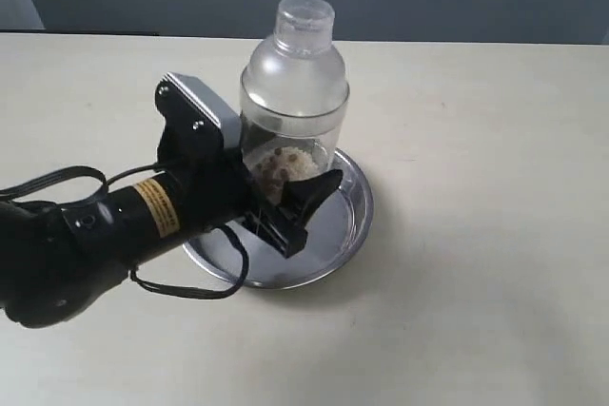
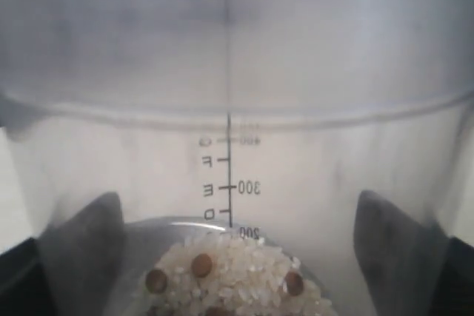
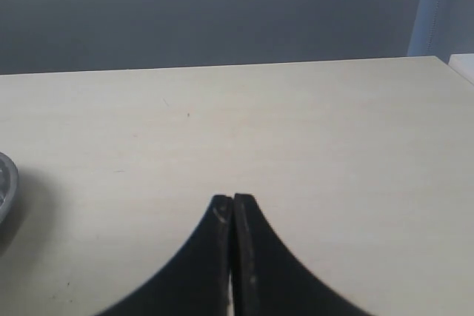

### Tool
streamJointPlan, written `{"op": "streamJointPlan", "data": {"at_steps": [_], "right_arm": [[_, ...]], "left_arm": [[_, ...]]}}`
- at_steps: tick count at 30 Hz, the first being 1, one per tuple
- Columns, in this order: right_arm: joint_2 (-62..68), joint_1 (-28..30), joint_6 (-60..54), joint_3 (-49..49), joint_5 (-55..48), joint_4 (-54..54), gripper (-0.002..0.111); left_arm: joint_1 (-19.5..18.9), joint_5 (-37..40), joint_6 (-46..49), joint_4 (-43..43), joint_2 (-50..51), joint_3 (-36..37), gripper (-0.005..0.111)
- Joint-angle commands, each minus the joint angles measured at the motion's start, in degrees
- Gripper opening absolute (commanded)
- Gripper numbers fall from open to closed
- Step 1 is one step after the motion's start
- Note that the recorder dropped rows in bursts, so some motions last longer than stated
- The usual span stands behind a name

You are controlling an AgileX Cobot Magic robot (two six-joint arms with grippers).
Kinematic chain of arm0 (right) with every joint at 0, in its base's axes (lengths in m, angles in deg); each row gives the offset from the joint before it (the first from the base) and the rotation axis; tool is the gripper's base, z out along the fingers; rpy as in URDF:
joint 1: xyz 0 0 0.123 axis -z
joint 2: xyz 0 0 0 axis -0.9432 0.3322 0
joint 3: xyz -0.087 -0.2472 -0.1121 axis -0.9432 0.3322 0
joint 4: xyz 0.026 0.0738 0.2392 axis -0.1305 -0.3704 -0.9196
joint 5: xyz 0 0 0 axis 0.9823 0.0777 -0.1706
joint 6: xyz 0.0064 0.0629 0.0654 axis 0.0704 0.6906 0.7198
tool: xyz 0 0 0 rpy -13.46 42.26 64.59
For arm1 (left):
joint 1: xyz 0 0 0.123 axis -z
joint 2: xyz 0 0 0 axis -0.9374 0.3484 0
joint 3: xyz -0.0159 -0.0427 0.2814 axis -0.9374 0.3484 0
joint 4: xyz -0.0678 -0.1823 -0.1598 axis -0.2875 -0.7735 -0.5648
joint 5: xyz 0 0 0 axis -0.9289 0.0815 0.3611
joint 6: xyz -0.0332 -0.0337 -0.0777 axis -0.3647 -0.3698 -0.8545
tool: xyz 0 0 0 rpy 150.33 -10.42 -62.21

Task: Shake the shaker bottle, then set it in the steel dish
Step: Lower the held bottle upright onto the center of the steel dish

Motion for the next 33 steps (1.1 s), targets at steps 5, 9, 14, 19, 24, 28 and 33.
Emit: {"op": "streamJointPlan", "data": {"at_steps": [5,9,14,19,24,28,33], "right_arm": [[-0.25,-0.08,-0.11,0.09,0.65,0.14,-0.001],[-0.25,-0.08,-0.11,0.09,0.65,0.14,-0.001],[-0.25,-0.08,-0.11,0.09,0.65,0.14,-0.001],[-0.25,-0.08,-0.11,0.09,0.65,0.14,-0.001],[-0.25,-0.08,-0.11,0.09,0.65,0.14,-0.001],[-0.25,-0.08,-0.11,0.09,0.65,0.14,-0.001],[-0.25,-0.08,-0.11,0.09,0.65,0.14,-0.001]], "left_arm": [[-0.08,-10.27,-1.08,-7.09,9.74,-0.19,0.000],[-0.08,-8.74,-2.10,-10.30,11.37,-0.95,0.000],[-0.08,-5.33,-2.44,-12.93,12.41,-3.46,0.000],[-0.08,-4.33,-2.34,-14.54,15.34,-6.65,0.000],[-0.08,-4.56,-2.34,-14.06,19.33,-9.44,0.000],[-0.08,-4.87,-2.99,-13.48,20.96,-10.26,0.000],[-0.08,-4.70,-2.99,-12.70,21.06,-10.26,0.000]]}}
